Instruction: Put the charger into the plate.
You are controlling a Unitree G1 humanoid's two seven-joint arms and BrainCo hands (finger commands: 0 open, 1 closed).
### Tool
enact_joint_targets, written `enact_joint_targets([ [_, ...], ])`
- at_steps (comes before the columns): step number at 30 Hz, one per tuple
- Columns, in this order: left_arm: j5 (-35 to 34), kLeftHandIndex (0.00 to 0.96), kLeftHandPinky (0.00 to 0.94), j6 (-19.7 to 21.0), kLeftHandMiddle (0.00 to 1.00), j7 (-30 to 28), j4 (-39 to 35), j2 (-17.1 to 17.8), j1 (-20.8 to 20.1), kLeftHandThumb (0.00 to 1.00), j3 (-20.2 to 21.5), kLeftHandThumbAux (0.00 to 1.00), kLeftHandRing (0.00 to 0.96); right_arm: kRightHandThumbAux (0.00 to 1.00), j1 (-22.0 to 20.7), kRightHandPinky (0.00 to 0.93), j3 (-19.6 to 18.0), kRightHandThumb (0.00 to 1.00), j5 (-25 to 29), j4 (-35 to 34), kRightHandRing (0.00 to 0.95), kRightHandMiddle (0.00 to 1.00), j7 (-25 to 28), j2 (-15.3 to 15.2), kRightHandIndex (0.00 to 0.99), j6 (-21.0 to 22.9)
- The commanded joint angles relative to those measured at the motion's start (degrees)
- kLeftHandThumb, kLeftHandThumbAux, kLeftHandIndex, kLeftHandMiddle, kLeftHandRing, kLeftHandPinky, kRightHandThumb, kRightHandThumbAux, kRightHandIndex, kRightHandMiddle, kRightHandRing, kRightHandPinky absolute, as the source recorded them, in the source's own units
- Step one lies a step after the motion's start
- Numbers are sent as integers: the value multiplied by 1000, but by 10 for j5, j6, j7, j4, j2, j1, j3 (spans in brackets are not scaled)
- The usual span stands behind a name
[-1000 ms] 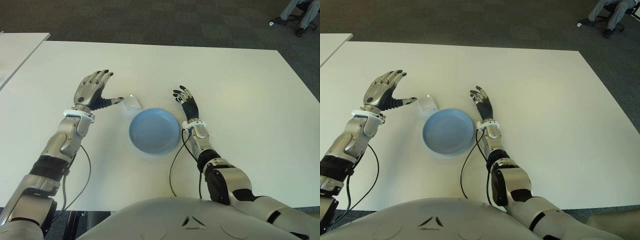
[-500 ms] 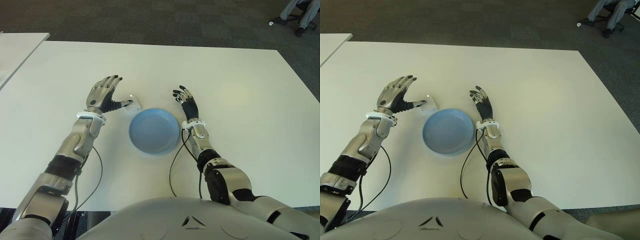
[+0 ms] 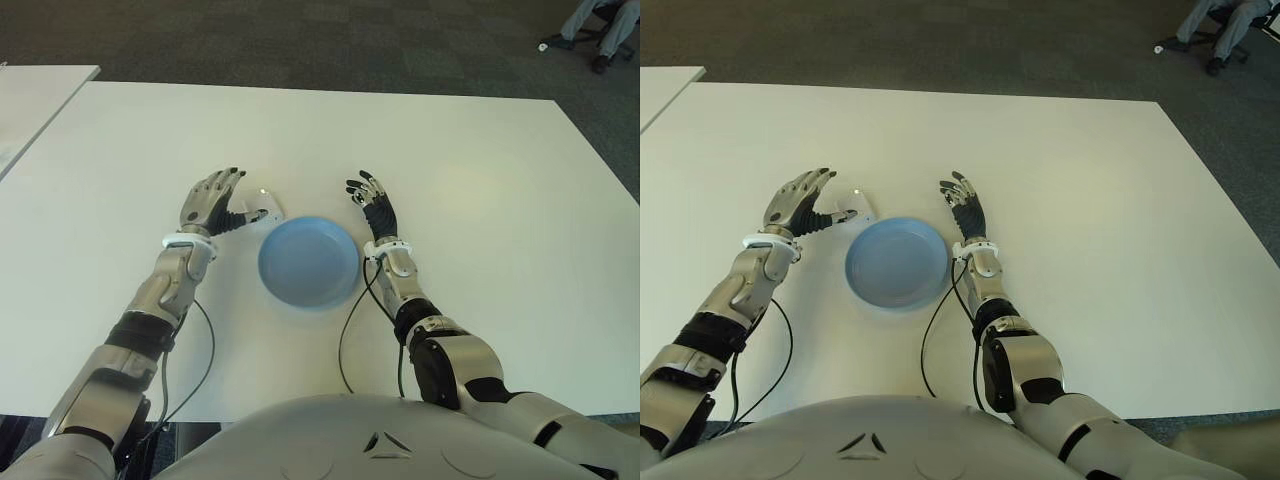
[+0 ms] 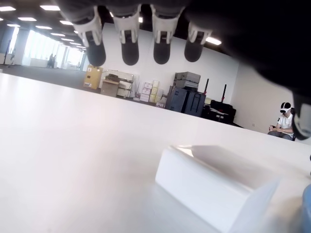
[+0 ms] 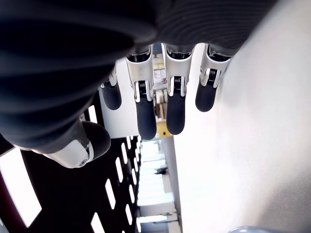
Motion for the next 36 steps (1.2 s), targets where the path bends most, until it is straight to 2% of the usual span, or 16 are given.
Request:
enact_joint_targets([
  [1,-5,0,65,-8,0,18,42,-14,-14,252,-10,296,2,549,12,157,-4,0,5,18,234,275,5,16,121,23],
  [16,-24,0,64,-33,7,55,107,-28,-22,241,-14,305,19,565,11,184,-15,0,14,19,246,280,20,18,131,22],
  [36,-38,0,76,-60,8,80,165,-42,-27,228,-21,334,25,551,11,181,-9,0,5,18,243,272,8,17,119,19],
])
